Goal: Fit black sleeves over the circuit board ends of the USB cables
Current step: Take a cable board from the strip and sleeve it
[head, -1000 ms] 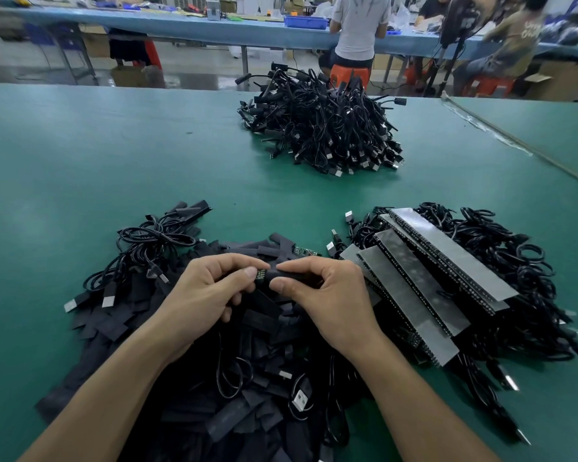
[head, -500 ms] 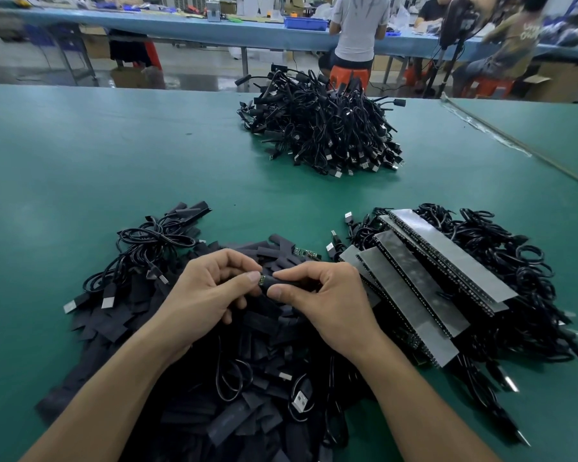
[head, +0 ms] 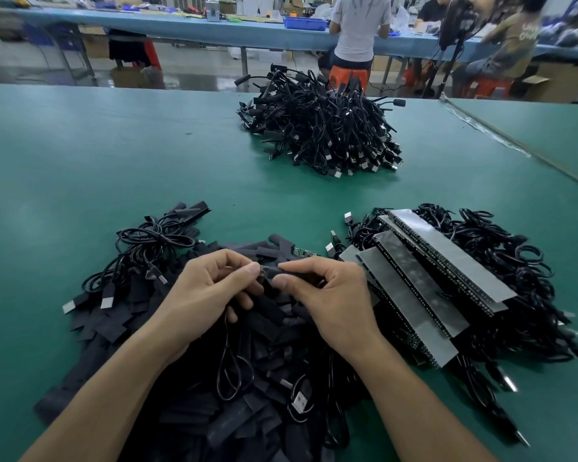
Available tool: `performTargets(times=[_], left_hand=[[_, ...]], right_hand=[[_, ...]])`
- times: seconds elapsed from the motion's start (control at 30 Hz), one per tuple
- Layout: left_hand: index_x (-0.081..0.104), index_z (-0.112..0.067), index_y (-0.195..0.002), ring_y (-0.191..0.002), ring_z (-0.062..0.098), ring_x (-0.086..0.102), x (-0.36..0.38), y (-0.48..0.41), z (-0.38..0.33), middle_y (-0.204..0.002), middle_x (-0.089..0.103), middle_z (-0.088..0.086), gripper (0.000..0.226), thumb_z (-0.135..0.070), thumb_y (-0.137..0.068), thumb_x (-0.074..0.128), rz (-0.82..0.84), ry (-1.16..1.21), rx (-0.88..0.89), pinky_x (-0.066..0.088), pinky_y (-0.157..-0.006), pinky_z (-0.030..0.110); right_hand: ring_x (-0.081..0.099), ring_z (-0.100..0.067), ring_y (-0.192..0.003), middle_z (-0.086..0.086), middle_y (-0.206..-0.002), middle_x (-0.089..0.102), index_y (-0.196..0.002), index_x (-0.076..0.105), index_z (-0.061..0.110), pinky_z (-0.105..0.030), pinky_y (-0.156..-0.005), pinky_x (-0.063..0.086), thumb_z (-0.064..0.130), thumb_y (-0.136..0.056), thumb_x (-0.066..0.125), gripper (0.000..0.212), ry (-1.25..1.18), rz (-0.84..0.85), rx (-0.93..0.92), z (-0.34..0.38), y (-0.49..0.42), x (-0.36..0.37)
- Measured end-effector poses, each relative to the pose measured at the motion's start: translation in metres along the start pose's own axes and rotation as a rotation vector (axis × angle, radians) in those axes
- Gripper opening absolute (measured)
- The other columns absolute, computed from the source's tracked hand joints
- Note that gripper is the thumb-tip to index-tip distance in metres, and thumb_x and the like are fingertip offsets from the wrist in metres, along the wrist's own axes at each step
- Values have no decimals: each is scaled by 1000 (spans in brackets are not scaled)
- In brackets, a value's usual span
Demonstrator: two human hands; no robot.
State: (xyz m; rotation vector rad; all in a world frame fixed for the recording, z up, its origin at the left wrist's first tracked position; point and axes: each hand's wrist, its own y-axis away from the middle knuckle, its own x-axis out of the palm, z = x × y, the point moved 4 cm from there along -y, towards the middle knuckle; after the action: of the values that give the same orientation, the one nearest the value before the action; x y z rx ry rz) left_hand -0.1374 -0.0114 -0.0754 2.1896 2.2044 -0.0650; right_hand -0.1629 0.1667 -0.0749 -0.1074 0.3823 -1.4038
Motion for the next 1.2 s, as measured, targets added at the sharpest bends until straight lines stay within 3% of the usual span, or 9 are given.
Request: performTargets(times=[0.13,0.3,0.5,0.63,0.77,0.97,1.2], left_hand=[[71,-15,-70,-53,12,62,-2,-1,1,-68,70,9,25,-40,-70,73,-67,48,-24,47,-44,18],[75,-16,-75,-54,12,63,-2,0,3,-70,72,10,20,-36,-78,73,-69,-34,-25,48,-47,17],[74,-15,-80,-54,12,63,-3,-2,7,-71,72,8,6,-18,-86,74,-100,-53,-33,48,-45,18],[76,-21,-79,-54,10,63,-2,-2,7,-71,72,7,11,-16,-88,73,-80,-115,-10,48,-47,17],[77,-25,-77,-52,9,62,-2,-2,8,-68,72,6,15,-17,-89,72,-84,-173,7,48,-47,16],[77,-27,-76,-49,9,61,-5,-2,9,-66,71,5,18,-17,-90,71,-101,-207,18,47,-46,16],[75,-32,-76,-46,7,57,-2,-2,7,-62,69,1,19,-20,-90,70,-75,-278,35,45,-44,16]], right_hand=[[67,6,-72,19,-80,74,-88,80,24,-9,-70,47,16,-73,87,18,26,-48,-3,0,0,-1],[66,8,-74,23,-78,72,-95,80,20,-7,-71,46,21,-72,87,24,115,-18,-10,1,2,1],[65,9,-79,18,-84,70,-100,79,16,-6,-74,46,22,-75,85,26,191,-20,-62,4,4,3],[68,0,-82,4,-89,76,-99,79,14,-12,-77,50,23,-77,84,24,242,-22,-81,6,4,3],[67,-1,-84,3,-90,76,-99,79,14,-10,-77,49,22,-78,83,23,279,-4,-84,5,4,4],[68,-6,-85,5,-94,75,-104,77,18,-29,-81,55,31,-78,82,30,358,30,-92,5,6,6],[68,-8,-85,2,-91,76,-99,78,15,-30,-81,54,27,-81,80,22,398,10,-123,8,5,5]])
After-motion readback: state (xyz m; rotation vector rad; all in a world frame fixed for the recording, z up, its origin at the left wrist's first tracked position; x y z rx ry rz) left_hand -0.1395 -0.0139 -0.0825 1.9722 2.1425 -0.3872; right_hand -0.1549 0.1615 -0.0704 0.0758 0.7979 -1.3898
